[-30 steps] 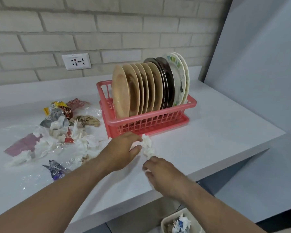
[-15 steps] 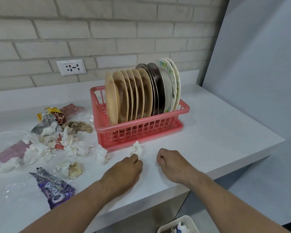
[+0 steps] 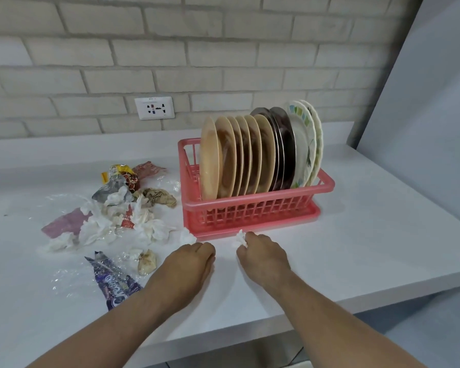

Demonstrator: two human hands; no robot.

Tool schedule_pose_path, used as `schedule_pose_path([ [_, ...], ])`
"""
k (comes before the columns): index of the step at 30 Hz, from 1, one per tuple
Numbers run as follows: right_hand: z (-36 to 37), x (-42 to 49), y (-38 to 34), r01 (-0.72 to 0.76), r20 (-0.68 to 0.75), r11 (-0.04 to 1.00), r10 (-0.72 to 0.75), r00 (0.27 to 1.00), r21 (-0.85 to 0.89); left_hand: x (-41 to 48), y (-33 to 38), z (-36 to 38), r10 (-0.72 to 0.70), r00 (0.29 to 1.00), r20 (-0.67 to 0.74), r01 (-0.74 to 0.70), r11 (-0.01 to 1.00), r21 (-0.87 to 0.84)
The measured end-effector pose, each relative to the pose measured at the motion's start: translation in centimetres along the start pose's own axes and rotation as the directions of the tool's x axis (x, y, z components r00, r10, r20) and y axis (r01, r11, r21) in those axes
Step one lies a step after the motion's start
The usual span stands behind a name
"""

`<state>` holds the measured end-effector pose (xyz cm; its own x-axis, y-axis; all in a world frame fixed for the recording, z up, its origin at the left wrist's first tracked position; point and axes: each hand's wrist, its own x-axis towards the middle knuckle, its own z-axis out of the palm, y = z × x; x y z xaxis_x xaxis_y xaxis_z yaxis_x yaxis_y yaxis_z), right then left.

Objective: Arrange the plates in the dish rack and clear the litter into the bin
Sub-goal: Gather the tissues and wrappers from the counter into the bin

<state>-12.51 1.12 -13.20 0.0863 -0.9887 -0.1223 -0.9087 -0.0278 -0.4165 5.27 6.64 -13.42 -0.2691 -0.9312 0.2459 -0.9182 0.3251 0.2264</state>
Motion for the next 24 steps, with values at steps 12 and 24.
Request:
schedule_pose_path([
  [12,-3.0,-3.7,2.0,-0.071,0.000,0.941,0.075,0.997,0.331,1.6,0.0,1.3,0.164,0.976,0.146,-0.159,0.986,-0.043],
  [24,-4.6,-7.6,5.1,-0.190,0.011,0.901,0.201,0.979,0.390,1.9,-0.1,-1.5,-0.132,0.986,-0.106,0.135,0.991,0.023],
])
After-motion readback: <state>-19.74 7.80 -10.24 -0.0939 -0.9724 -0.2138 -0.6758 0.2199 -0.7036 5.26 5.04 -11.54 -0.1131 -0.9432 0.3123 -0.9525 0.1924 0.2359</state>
